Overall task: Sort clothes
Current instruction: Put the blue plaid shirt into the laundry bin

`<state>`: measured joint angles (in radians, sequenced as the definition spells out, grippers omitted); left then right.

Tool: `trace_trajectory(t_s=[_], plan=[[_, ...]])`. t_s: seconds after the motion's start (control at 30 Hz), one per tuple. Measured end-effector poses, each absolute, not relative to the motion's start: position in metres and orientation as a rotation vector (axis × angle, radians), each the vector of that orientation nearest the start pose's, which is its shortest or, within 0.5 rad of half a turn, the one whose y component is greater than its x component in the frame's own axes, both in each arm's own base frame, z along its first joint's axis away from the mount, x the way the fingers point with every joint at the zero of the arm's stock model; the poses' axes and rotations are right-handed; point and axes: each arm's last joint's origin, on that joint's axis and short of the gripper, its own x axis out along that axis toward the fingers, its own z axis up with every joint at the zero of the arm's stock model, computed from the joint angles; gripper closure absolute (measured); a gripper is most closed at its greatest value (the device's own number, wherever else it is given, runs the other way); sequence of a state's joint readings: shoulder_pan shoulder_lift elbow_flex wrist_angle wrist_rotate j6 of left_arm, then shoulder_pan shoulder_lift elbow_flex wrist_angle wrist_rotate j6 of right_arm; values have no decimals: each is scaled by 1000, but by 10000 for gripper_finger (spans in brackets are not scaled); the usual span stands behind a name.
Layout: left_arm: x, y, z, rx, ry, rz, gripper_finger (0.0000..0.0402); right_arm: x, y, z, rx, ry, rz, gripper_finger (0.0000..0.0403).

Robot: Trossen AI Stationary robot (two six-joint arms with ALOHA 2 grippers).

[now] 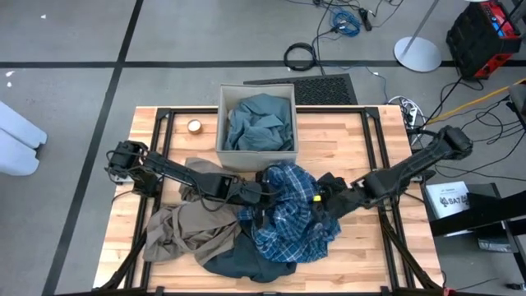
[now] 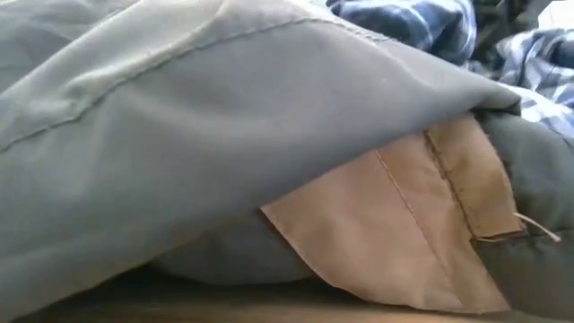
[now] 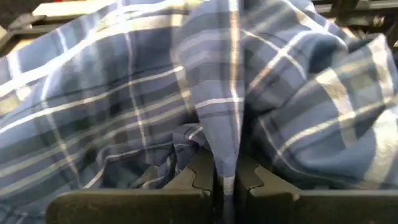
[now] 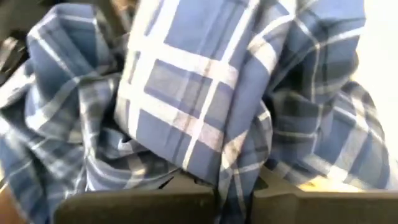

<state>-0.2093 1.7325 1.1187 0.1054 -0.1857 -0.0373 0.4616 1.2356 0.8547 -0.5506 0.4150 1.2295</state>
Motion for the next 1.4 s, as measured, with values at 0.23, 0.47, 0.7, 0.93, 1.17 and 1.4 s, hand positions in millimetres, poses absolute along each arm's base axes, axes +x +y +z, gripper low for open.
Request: trace_trajectory(t_s=[0.23,0.47,0.7,0.93,1.17,1.4], plan=[[379,-71,235,75,469,-9,384,217,113,267,718,529,-290,402],[383,-77,265,112,485,-30,352,220,121,282,682,417,-180,402],[368,-85,325,174,744,-53,254,220,120,283,675,411,-177,403],[329,-90,382,259,930,-103,224,213,116,294,648,369,-141,403],[280,-78,413,302,1012,-49,224,206,112,322,578,197,-40,403],[242,-67,437,225,949,23,223,193,104,361,484,-76,73,402]])
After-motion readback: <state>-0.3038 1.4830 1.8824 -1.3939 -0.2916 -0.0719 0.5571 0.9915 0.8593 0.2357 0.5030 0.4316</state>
